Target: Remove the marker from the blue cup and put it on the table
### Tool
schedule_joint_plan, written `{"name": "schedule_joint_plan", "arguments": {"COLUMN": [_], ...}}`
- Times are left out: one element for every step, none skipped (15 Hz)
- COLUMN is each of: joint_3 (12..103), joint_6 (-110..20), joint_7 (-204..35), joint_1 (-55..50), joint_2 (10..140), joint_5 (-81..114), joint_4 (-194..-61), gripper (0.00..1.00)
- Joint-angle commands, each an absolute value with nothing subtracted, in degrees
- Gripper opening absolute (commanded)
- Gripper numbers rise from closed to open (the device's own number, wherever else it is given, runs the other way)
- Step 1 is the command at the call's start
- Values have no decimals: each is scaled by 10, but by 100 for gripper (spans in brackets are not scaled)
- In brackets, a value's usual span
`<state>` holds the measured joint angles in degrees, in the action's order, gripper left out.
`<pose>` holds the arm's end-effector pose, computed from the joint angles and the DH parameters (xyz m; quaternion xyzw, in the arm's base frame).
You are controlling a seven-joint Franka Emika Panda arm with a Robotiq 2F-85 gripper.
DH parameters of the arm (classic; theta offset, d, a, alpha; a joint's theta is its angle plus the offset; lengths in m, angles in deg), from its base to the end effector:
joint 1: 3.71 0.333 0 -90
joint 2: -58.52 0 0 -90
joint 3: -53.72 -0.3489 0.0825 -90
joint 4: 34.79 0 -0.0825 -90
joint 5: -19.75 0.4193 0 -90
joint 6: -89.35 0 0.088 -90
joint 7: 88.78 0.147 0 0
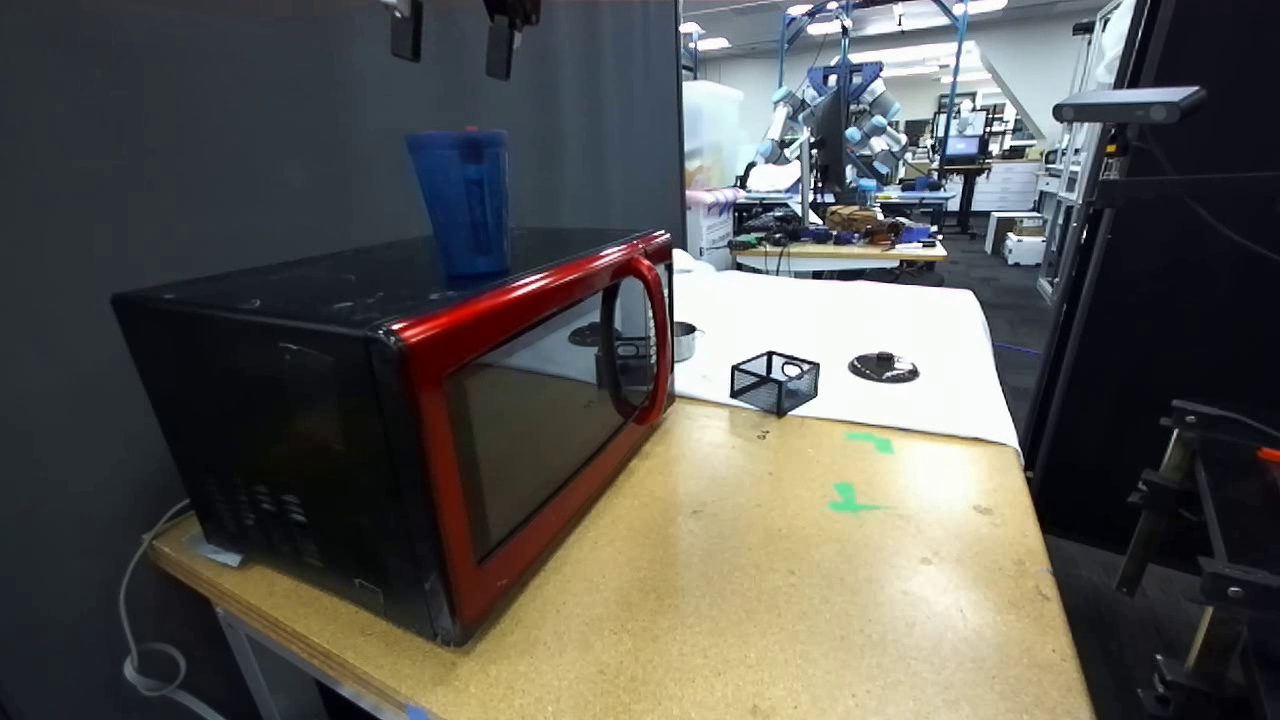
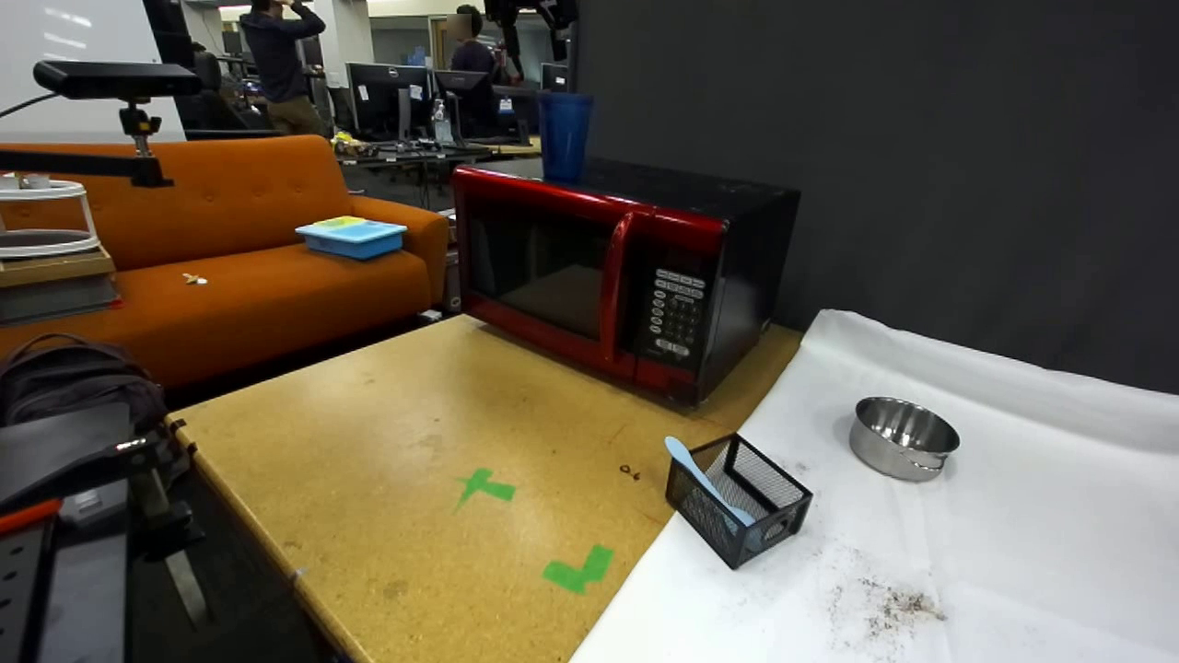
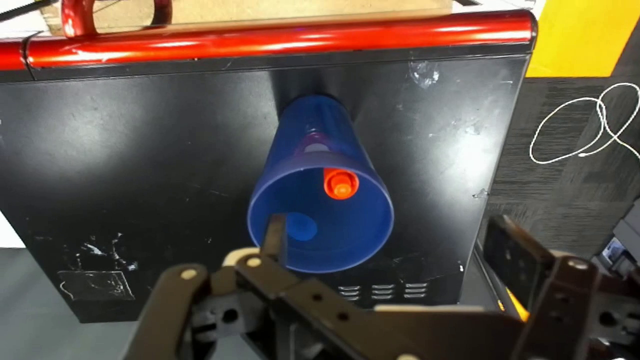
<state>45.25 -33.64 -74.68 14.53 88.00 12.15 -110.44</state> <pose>0.7279 0.3281 0.4567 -0.9798 -0.1202 -0.1571 0.0304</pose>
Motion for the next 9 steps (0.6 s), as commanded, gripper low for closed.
{"name": "schedule_joint_plan", "arguments": {"joint_3": [474,476,478,479,479,479,480,480,475], "joint_6": [-286,-281,-275,-270,-267,-262,-262,-264,-268], "joint_7": [-727,-725,-723,-721,-719,-716,-713,-709,-703], "joint_1": [161,161,162,163,164,166,168,169,166], "joint_2": [919,924,929,934,935,939,940,940,938], "joint_5": [114,116,117,118,120,119,120,121,117], "joint_4": [-1035,-1028,-1019,-1012,-1009,-1004,-1005,-1008,-1016], "gripper": [100,100,100,100,100,100,100,100,100]}}
